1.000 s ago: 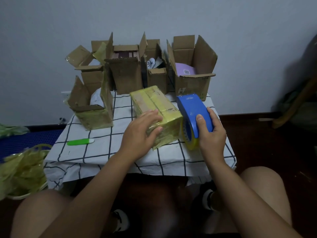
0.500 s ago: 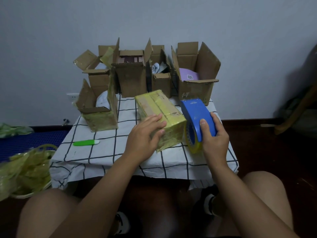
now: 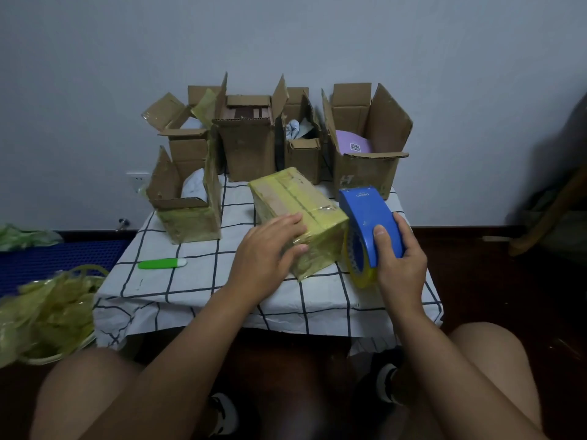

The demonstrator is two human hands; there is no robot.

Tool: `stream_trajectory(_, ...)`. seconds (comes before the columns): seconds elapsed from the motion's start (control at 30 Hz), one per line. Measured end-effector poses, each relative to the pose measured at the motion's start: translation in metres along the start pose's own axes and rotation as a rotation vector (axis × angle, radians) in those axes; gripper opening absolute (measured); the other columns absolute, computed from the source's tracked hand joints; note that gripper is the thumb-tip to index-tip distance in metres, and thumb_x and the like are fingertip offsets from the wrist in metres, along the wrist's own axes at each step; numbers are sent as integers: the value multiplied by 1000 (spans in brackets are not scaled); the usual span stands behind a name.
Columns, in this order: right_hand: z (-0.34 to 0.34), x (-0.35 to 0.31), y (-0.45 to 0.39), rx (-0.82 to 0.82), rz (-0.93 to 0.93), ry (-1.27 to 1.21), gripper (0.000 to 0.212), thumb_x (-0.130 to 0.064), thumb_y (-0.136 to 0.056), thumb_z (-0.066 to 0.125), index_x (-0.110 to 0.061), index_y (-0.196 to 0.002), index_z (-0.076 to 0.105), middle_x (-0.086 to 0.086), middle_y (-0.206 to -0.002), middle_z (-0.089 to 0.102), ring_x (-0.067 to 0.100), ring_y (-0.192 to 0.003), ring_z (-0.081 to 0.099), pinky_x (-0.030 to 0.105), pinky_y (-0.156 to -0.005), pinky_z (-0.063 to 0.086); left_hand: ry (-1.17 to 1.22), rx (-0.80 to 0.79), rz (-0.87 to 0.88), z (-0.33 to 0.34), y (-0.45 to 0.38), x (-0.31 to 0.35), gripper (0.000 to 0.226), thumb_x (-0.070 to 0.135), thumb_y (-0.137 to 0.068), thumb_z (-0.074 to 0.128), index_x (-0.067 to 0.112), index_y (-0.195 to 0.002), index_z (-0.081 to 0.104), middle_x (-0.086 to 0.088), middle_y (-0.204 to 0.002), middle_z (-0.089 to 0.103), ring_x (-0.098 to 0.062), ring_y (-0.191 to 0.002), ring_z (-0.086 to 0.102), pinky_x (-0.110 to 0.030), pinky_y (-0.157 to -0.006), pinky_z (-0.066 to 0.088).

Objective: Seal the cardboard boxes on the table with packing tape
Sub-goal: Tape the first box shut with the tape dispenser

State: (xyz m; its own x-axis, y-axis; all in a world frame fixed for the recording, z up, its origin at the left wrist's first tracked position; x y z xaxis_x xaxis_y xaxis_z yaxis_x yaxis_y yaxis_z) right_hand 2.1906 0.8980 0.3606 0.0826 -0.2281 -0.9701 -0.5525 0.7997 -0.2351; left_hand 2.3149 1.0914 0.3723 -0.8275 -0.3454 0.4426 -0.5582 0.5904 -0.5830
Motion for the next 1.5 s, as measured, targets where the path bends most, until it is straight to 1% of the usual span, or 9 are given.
stream_trajectory(0.17, 0, 0, -1, 1, 11, -18, 48, -38, -96, 62, -26, -142, 53, -27, -115, 56, -15, -102, 57, 14, -88, 50, -13, 53, -44, 9, -9, 7, 33, 39, -90, 60, 18, -113, 70, 0, -130, 64, -22, -124, 56, -42, -98, 48)
stream_trajectory(0.27, 0, 2, -1, 4, 5, -20, 48, -37, -97, 61, -25, -142, 52, -18, -120, 59, -16, -102, 57, 9, -81, 50, 41, 39, -33, 10, -8, 1, 35, 39, -91, 59, 17, -115, 70, 2, -133, 62, -19, -127, 53, -38, -101, 45)
stream_trajectory(0.5, 0, 2, 0, 0, 9, -31, 48, -36, -97, 61, -25, -143, 52, -29, -113, 55, -22, -98, 55, 4, -77, 48, 49, -88, 25, -1, -19, -8, 32, 33, -88, 62, 20, -117, 70, 8, -131, 61, -22, -117, 54, -27, -100, 36)
stream_trajectory(0.67, 0, 1, 1, 22, 18, -51, 47, -34, -98, 61, -24, -143, 51, -32, -112, 53, -26, -96, 53, 4, -76, 47, 49, -154, 40, -3, -21, -14, 33, 26, -89, 64, 24, -122, 66, 18, -132, 52, -16, -116, 45, -32, -99, 35)
stream_trajectory(0.83, 4, 1, 4, 68, 29, -62, 48, -33, -99, 59, -22, -144, 50, -30, -111, 54, -27, -93, 53, 2, -74, 45, 68, -168, 38, 0, -24, -13, 32, 17, -90, 65, 22, -122, 65, 12, -133, 55, -14, -116, 41, -32, -98, 34)
stream_trajectory(1.0, 5, 1, 4, 86, 48, -65, 47, -36, -98, 59, -26, -143, 51, -28, -112, 57, -24, -94, 56, 9, -80, 51, 68, -180, 60, 2, -23, -16, 33, 16, -91, 62, 23, -123, 63, 15, -133, 51, -12, -115, 37, -32, -97, 32)
stream_trajectory(1.13, 5, 1, 3, 91, 50, -78, 47, -34, -98, 59, -23, -143, 51, -28, -112, 57, -23, -94, 57, 4, -75, 49, 55, -165, 68, 3, -25, -16, 32, 21, -89, 58, 25, -120, 63, 10, -131, 56, -14, -111, 40, -29, -93, 32)
stream_trajectory(1.3, 7, 1, 2, 97, 58, -68, 46, -36, -97, 60, -26, -141, 53, -27, -111, 59, -19, -96, 59, 11, -81, 52, 20, -133, 94, 4, -29, -14, 32, 30, -88, 54, 18, -114, 68, 4, -123, 65, -24, -102, 53, -7, -93, 25)
stream_trajectory(1.5, 6, 0, 2, 100, 69, -67, 48, -39, -97, 60, -27, -143, 52, -24, -114, 60, -14, -100, 60, 20, -88, 53, 15, -137, 99, 5, -30, -13, 34, 31, -90, 53, 19, -117, 69, 5, -126, 64, -24, -105, 54, -10, -94, 27)
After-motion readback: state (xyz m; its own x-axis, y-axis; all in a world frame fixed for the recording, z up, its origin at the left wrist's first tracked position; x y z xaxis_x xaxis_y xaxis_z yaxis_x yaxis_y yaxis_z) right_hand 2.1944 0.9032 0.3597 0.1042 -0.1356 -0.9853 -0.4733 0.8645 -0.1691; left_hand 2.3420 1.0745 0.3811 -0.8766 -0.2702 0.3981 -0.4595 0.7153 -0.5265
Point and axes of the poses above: each hand's wrist, its own y-axis away from the middle knuckle, its own z-axis out of the palm, x = y × z, the point moved 3 cm from there along -y, towards the middle knuckle
